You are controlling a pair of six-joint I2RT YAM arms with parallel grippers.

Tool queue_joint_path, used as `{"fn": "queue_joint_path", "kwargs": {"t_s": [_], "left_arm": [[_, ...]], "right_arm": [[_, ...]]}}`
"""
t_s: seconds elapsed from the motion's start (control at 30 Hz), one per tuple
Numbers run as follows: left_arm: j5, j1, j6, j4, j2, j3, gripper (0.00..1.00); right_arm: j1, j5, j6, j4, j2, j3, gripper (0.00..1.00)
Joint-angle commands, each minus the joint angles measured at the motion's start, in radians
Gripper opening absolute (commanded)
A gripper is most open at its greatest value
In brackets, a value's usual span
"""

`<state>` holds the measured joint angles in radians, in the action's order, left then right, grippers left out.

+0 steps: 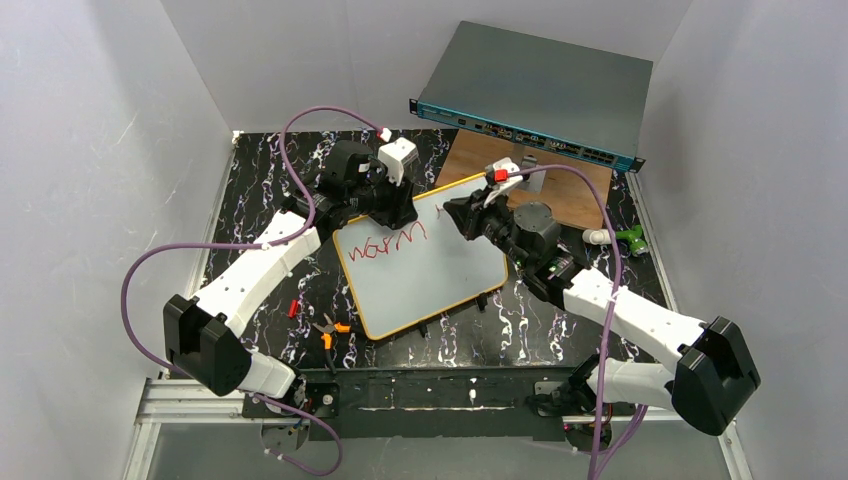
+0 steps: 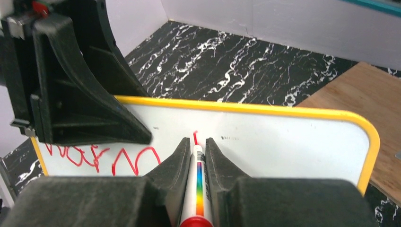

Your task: Write a sentence on the whiteboard

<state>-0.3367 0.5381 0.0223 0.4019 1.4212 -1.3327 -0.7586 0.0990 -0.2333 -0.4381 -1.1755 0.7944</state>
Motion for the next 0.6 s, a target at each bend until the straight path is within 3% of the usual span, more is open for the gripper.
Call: {"fn": "queue_joint_path", "kwargs": {"t_s": [0.0,0.3,0.57], "left_arm": [[0.008,-0.001,0.01,-0.031,-0.05,-0.013,0.0],[0.008,-0.001,0.011,-0.033,-0.053,-0.015,0.0],[0.005,-0.001,0.009,-0.035,-0.06,-0.007,0.0]], "right_arm": [[0.003,0.011,-0.003,-0.029,0.03,-0.044,0.01],[-0.028,0.013,-0.011,0.003,0.06,-0.119,0.01],[-0.031,0.028,0.014,0.012,0.041,-0.064,0.01]]}}
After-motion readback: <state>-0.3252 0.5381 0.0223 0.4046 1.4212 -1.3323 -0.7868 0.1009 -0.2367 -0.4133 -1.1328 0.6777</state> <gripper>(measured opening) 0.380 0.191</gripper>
